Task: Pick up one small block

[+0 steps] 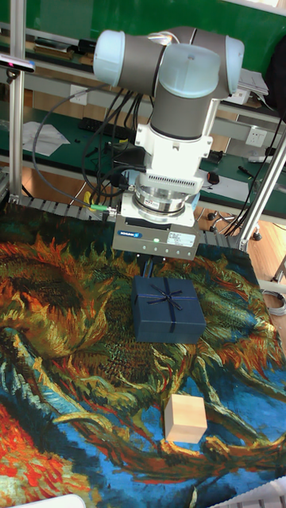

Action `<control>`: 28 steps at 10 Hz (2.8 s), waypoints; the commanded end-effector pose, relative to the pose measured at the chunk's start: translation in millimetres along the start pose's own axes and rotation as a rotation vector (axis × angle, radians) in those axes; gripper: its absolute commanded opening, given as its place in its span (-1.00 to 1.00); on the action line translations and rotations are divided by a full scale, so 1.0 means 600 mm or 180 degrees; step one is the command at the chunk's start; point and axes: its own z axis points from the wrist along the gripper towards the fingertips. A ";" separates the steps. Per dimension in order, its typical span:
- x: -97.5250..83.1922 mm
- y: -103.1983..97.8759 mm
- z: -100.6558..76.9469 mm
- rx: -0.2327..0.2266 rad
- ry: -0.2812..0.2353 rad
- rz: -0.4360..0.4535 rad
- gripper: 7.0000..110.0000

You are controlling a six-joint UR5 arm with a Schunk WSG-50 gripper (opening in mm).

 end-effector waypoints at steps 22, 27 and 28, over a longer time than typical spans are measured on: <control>-0.169 0.076 0.020 0.0140 0.0264 -0.0246 -1.00; -0.233 0.116 0.053 -0.0098 0.0091 -0.0204 -1.00; -0.233 0.115 0.065 -0.0068 0.0047 -0.0198 -1.00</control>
